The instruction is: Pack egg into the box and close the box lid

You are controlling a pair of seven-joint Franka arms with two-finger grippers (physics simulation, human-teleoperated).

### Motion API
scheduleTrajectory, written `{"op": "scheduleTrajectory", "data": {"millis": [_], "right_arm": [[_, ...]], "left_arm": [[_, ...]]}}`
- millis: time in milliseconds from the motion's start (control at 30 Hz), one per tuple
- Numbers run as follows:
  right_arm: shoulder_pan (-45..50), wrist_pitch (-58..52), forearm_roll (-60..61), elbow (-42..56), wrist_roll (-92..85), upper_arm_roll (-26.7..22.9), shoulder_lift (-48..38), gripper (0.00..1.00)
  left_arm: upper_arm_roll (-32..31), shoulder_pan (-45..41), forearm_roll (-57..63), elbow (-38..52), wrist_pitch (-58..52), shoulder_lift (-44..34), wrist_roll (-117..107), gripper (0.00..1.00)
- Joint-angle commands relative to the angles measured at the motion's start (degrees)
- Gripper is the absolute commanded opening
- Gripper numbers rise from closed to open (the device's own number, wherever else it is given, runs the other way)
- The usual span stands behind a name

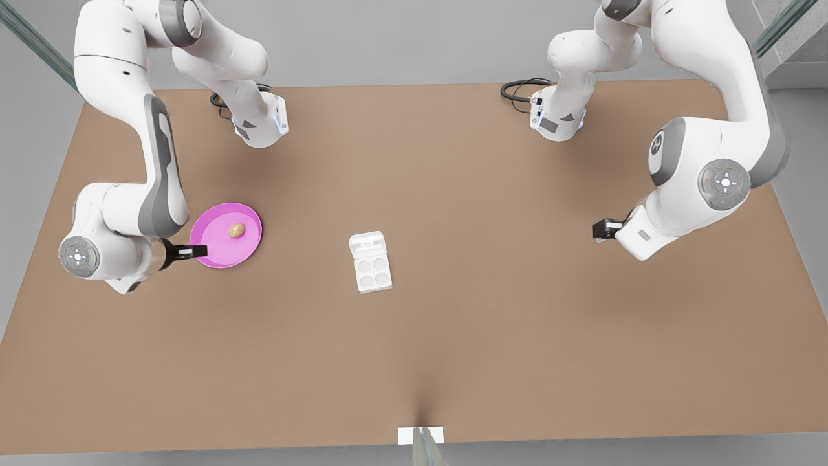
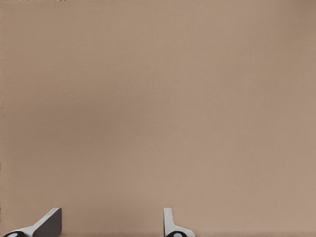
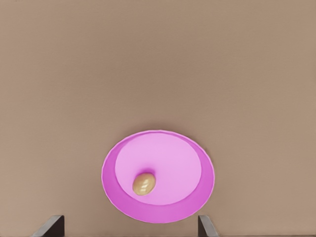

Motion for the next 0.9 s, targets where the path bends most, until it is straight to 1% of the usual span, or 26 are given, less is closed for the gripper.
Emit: {"op": "scheduleTrajectory", "data": {"millis": [0,33,100,167,200,233,267,300,333,367,433,467,533,567,600,633,667,700,733,800,833,867], "right_arm": [[-0.4,12.2,0.7,-4.8,-1.9,0.7,-1.0,1.0],[-0.4,20.0,0.6,-11.0,-1.2,2.6,-1.6,1.0],[0.2,21.3,0.7,-11.5,-0.3,2.6,0.5,1.0],[0.2,28.0,0.3,-17.9,2.5,3.2,-0.4,1.0],[-0.9,30.7,0.3,-22.4,2.6,5.4,-3.4,1.0],[-0.7,33.7,0.3,-28.1,2.7,5.6,-7.5,1.0],[-0.6,38.9,0.3,-32.2,2.7,6.1,-10.9,1.0],[-0.4,39.9,0.3,-34.3,2.7,6.9,-13.2,1.0],[-0.6,40.1,0.1,-36.8,3.7,8.9,-15.8,1.0],[-0.8,42.1,-0.4,-38.9,3.8,9.2,-16.4,1.0],[-1.7,48.3,-0.5,-39.7,3.8,9.2,-12.7,1.0],[-1.9,49.0,-0.6,-39.7,3.8,9.2,-12.0,1.0],[-6.0,48.3,-0.6,-39.8,3.7,9.2,-11.4,1.0],[-8.1,46.7,-0.6,-39.8,8.1,9.2,-11.2,1.0],[-8.4,47.1,-1.1,-40.0,12.1,9.2,-11.2,1.0],[-8.5,47.2,-1.1,-40.2,12.1,9.2,-11.2,1.0],[-8.1,47.1,-1.1,-40.2,12.1,9.2,-10.8,1.0],[-7.8,47.5,-1.1,-40.4,12.1,9.2,-10.5,1.0],[-7.7,50.5,-1.1,-42.4,12.1,9.2,-10.3,1.0],[-7.8,50.4,-1.1,-42.6,12.0,9.2,-8.4,1.0],[-8.0,50.5,-1.1,-42.7,11.9,9.2,-7.9,1.0],[-8.0,50.5,-1.1,-42.8,11.9,9.2,-7.8,1.0]], "left_arm": [[0.0,-0.1,0.9,0.1,0.2,0.3,0.2,1.0],[0.0,0.0,0.9,0.0,0.7,0.6,1.1,1.0],[0.0,0.0,0.9,-0.2,1.0,0.6,1.7,1.0],[0.0,0.0,0.9,-0.3,1.0,0.8,1.6,1.0],[0.0,0.0,0.9,-0.4,1.0,1.0,1.6,1.0],[0.0,-0.1,0.9,-0.3,1.0,1.1,1.6,1.0],[0.0,-0.1,0.9,-0.3,1.0,1.1,1.6,1.0],[0.0,-0.1,0.9,-0.4,0.9,1.1,1.6,1.0],[0.0,-0.3,0.9,-0.3,0.9,1.1,1.5,1.0],[0.0,-0.5,0.9,-0.3,1.0,1.1,1.5,1.0],[0.0,-0.5,0.9,-0.4,1.0,1.2,1.5,1.0],[0.0,-0.5,0.9,-0.3,1.0,1.2,1.5,1.0],[0.0,-0.5,0.9,-0.4,1.0,1.1,1.5,1.0],[0.0,-0.5,0.9,-0.4,1.0,1.1,1.3,0.99],[0.0,-1.0,0.9,-0.4,1.0,1.1,0.9,0.74],[0.0,-2.1,0.9,-0.4,1.0,1.2,0.4,0.37],[0.0,-2.8,0.9,0.0,2.1,1.7,-1.4,0.21],[-0.1,-3.8,0.1,0.2,2.2,2.2,-4.6,0.21],[-0.2,-6.0,0.1,1.2,2.2,3.9,-8.4,0.21],[-0.1,-11.6,0.1,3.9,0.9,4.8,-16.4,0.21],[-0.2,-13.6,0.1,5.2,-2.8,4.2,-18.1,0.21],[-0.3,-16.7,0.2,11.2,-12.1,3.7,-20.9,0.21]]}}
